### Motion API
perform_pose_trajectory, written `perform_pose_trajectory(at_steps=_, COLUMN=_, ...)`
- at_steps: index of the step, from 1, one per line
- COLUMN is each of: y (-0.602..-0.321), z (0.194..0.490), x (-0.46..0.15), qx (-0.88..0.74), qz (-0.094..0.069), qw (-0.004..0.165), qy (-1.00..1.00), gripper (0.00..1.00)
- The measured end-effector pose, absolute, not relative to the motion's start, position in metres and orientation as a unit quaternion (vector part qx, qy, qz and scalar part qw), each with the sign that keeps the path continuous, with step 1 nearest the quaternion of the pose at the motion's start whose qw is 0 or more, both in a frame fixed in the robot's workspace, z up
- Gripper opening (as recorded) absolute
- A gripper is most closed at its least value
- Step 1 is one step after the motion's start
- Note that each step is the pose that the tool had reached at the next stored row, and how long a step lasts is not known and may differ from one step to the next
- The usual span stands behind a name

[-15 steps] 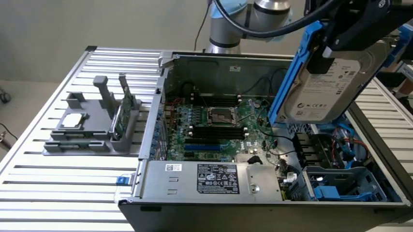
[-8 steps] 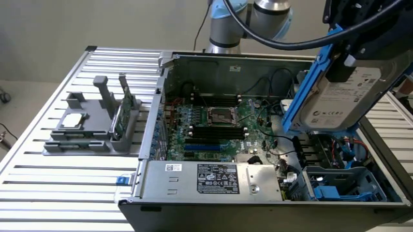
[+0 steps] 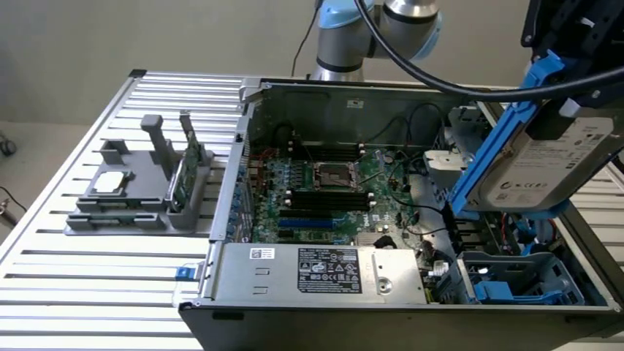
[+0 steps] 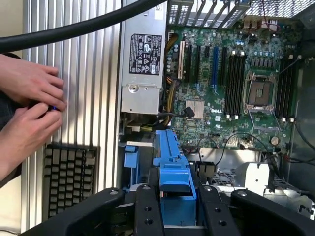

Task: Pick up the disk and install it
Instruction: 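Pick up the disk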

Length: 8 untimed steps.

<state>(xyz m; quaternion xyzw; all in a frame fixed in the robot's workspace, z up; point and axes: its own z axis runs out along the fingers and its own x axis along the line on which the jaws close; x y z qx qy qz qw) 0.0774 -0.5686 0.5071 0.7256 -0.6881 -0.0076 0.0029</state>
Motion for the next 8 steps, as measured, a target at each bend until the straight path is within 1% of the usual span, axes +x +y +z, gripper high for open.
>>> perform_pose_trajectory(at_steps=8, y=-0.582, z=0.502, x=0.089, qx=0.726, qz=-0.009, qw=-0.002, qy=-0.688, gripper=0.33)
